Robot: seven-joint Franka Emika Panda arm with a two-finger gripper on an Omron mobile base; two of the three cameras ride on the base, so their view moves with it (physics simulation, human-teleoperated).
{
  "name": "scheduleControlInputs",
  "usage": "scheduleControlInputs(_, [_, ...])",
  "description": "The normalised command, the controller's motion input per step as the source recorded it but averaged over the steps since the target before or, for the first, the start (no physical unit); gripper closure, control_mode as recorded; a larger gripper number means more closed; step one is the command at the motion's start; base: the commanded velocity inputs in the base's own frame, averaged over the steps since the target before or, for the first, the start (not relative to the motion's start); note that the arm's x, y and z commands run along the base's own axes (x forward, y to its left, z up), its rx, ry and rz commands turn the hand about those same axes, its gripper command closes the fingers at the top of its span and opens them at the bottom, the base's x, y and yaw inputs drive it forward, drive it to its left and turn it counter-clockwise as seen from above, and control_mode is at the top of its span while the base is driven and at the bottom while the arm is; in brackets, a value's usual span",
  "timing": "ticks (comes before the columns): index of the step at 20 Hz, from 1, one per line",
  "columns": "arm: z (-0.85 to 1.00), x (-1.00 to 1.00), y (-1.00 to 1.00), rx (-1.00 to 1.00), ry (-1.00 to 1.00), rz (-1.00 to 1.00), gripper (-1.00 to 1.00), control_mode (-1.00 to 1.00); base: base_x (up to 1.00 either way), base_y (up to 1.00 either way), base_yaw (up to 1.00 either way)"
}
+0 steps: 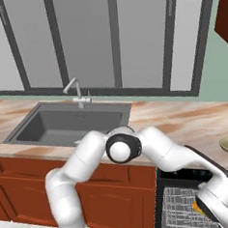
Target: Pick up the cup and bowl from the counter, place them in the dishwasher, and close the dishwasher door.
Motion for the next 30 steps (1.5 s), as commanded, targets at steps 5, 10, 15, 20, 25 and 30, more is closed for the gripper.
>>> scheduleControlInputs(5, [-0.43, 0.23, 0.0, 0.01, 0.0, 0.0, 1.0, -1.0, 0.0, 0.0, 0.0])
scheduleControlInputs(10, [-0.41, 0.28, -0.01, 0.0, 0.0, 0.0, 1.0, -1.0, 0.0, 0.0, 0.0])
scheduleControlInputs(15, [-0.41, 0.29, -0.05, 0.0, 0.0, 0.0, 1.0, -1.0, 0.0, 0.0, 0.0])
scheduleControlInputs(20, [-0.48, 0.27, -0.04, 0.0, 0.0, 0.0, 1.0, -1.0, 0.0, 0.0, 0.0])
scheduleControlInputs(25, [-0.49, 0.24, -0.1, 0.0, 0.0, 0.0, 1.0, -1.0, 0.0, 0.0, 0.0])
scheduleControlInputs(30, [-0.47, 0.21, -0.19, 0.0, 0.0, 0.0, 1.0, -1.0, 0.0, 0.0, 0.0])
